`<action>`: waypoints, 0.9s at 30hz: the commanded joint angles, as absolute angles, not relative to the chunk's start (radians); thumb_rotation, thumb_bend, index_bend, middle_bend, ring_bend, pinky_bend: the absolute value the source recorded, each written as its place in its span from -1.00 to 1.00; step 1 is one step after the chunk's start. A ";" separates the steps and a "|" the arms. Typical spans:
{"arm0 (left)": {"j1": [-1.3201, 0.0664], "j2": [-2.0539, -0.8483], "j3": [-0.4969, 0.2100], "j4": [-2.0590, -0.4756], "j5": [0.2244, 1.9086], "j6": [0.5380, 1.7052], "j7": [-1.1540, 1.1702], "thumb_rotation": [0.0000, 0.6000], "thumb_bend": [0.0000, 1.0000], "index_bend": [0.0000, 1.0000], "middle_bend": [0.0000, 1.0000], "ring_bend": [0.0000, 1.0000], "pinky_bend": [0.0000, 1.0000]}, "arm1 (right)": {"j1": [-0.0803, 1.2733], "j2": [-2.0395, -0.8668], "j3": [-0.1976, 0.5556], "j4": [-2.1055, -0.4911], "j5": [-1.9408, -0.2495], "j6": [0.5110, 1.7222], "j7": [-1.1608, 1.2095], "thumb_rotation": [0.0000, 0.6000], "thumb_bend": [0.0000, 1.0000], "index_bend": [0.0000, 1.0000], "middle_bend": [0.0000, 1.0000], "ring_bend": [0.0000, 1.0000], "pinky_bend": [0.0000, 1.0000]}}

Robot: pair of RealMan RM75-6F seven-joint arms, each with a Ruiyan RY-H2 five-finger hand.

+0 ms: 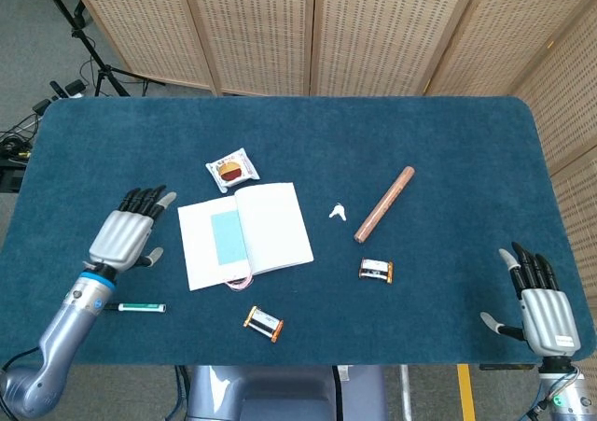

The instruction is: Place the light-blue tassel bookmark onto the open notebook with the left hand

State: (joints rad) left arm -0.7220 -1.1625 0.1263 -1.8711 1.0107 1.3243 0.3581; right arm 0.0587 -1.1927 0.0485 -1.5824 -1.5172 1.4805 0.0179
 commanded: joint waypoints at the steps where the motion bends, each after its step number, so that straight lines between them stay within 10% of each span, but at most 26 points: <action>1: -0.501 -1.251 0.181 -1.776 1.203 1.554 0.229 1.00 -0.44 -0.91 -1.00 -1.00 -1.00 | 0.059 -1.192 0.050 -1.584 -1.514 1.480 0.018 1.00 -0.69 -1.00 -1.00 -1.00 -1.00; 8: -0.350 -1.302 0.188 -1.654 1.333 1.715 0.175 1.00 -0.46 -0.91 -1.00 -1.00 -1.00 | 0.059 -1.196 0.048 -1.588 -1.518 1.483 -0.001 1.00 -0.69 -1.00 -1.00 -1.00 -1.00; 27: -0.239 -1.279 0.106 -1.614 1.390 1.695 0.154 1.00 -0.46 -0.91 -1.00 -1.00 -1.00 | 0.064 -1.208 0.033 -1.603 -1.549 1.485 -0.041 1.00 -0.69 -1.00 -1.00 -1.00 -1.00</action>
